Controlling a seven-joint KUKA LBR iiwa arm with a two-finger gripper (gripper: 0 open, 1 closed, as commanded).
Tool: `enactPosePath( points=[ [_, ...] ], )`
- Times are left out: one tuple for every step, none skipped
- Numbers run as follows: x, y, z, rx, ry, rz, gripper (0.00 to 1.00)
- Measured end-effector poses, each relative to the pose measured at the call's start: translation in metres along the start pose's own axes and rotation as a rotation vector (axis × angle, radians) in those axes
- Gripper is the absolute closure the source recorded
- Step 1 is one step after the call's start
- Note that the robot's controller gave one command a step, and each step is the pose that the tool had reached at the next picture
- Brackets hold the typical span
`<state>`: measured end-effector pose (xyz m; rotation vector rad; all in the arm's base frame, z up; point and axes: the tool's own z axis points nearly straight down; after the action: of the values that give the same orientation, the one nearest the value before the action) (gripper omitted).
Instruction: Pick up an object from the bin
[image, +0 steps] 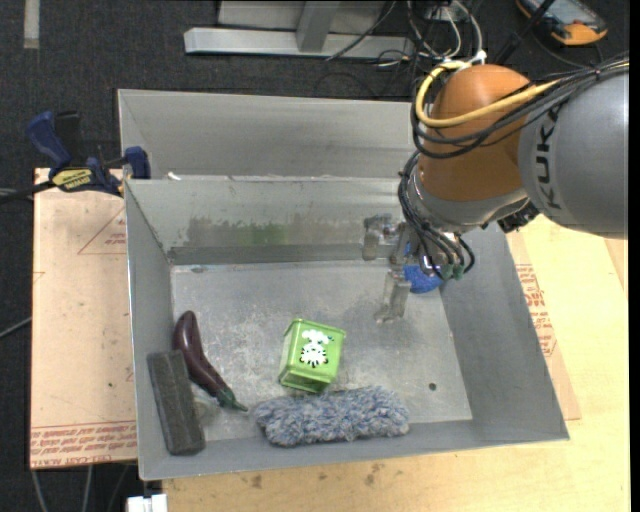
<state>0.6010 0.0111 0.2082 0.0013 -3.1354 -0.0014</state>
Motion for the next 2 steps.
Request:
enactPosePath(
  points=[
    [-0.0011, 0.0000, -0.0050, 0.000, -0.008, 0.000, 0.00],
    [-0.0011, 0.0002, -0.0042, 0.000, -0.009, 0.000, 0.00]
  ],
)
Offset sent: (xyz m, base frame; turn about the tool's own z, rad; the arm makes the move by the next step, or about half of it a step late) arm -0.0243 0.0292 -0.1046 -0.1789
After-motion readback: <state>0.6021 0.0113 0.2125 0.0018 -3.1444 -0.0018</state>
